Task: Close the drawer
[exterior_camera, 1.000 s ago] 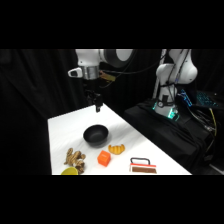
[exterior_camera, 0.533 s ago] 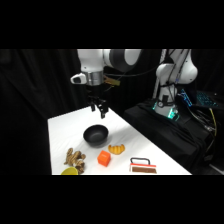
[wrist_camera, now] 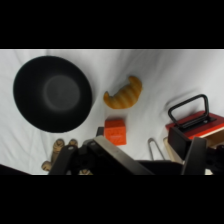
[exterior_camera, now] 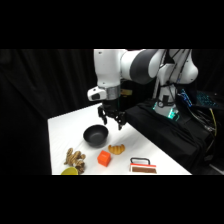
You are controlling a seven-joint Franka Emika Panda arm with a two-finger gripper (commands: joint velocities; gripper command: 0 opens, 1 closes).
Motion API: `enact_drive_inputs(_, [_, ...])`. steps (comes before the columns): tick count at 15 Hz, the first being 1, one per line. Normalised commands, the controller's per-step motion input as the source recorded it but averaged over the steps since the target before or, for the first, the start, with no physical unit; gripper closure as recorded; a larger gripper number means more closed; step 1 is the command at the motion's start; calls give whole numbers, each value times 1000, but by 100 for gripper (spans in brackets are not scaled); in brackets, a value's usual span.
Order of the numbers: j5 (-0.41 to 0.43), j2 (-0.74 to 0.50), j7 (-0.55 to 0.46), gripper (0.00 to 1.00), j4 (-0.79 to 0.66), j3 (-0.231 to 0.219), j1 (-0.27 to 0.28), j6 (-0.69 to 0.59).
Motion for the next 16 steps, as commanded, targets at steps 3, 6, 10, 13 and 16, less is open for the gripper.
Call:
enact_drive_inputs(3, [227, -253, -628, 0, -358, 82, 23, 182])
enact_drive_inputs(6, [133, -150, -400, 0, -296, 50, 55, 257])
enact_drive_inputs(10, [82, -44, -232, 0, -278, 64, 82, 378])
enact_drive_inputs(13, [23, 66, -116, 0, -215, 88, 84, 439])
enact_drive_inputs(16, [-50, 158, -33, 0, -138, 89, 56, 458])
